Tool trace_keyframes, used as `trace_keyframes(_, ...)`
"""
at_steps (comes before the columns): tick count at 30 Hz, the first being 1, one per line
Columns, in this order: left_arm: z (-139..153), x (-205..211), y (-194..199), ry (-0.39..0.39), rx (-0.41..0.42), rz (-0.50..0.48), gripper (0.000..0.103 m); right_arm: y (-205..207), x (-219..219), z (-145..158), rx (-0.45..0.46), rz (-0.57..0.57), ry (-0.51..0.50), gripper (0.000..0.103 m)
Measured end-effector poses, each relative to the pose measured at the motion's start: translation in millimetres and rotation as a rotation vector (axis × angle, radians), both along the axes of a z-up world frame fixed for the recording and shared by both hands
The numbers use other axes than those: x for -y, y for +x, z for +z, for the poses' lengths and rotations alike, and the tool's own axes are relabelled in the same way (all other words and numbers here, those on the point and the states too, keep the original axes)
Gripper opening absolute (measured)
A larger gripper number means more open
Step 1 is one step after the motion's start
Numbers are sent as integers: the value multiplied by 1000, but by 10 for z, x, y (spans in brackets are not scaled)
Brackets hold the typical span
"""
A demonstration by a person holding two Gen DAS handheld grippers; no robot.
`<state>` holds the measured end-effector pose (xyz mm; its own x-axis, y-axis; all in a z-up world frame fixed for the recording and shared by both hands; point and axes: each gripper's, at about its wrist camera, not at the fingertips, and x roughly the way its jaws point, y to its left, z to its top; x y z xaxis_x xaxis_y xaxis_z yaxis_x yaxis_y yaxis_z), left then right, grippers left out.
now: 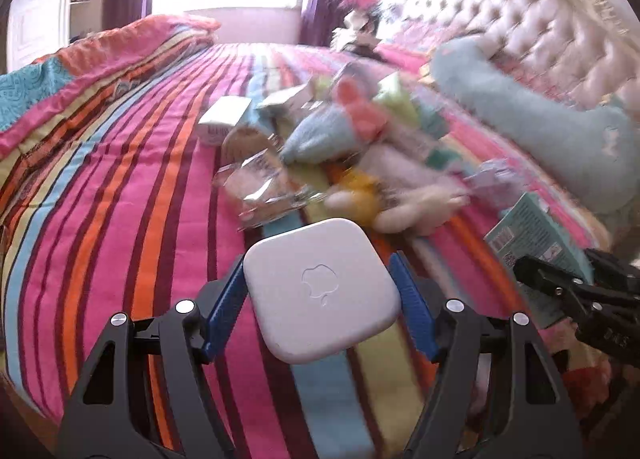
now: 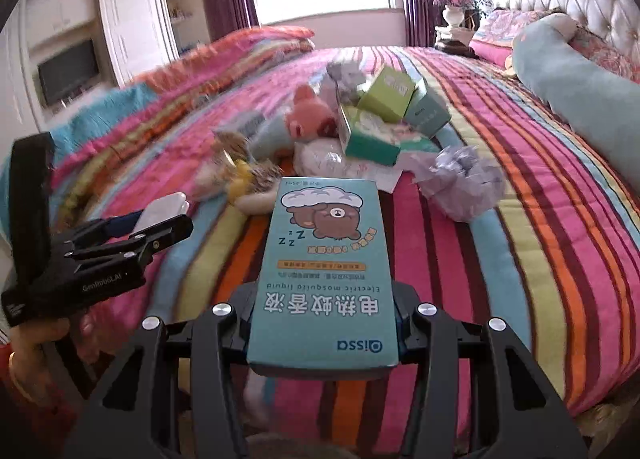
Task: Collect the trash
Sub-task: 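Carry both items over the wastebasket and open both grippers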
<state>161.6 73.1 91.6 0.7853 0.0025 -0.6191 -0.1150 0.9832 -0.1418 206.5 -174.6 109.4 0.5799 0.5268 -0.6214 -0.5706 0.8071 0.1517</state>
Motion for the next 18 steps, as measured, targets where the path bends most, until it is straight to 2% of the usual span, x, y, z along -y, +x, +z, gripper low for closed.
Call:
trace_keyframes(4, 183, 201, -531, 2, 54, -102, 69, -524, 311, 122, -4, 42, 49, 45)
trace_keyframes(7, 82, 442, -979, -13, 17, -201, 69, -997, 488, 31, -46, 60, 19, 45)
trace_keyframes(9, -107, 613, -1220, -51, -48, -261, 69, -1233, 574, -131, -121, 56, -3, 45)
trace_keyframes(11, -394, 791, -1375, -86, -142, -312, 69, -1383, 632, -438, -239, 41, -42, 45)
trace_keyframes(13, -836, 997, -1464, -114, -278, -366, 69, -1445, 640, -776, -333, 25, -84, 45)
trace_keyframes(16, -1450, 1204, -1452, -97, -444, -390, 69, -1444, 626, -1287, -427, -15, -175, 45)
trace_keyframes(17, -1583, 1228, -1421, -87, -476, -389, 69, -1422, 618, -1481, -465, -30, -205, 45)
trace_keyframes(18, -1797, 1269, -1369, -67, -532, -387, 69, -1401, 610, -1579, -491, -32, -217, 45)
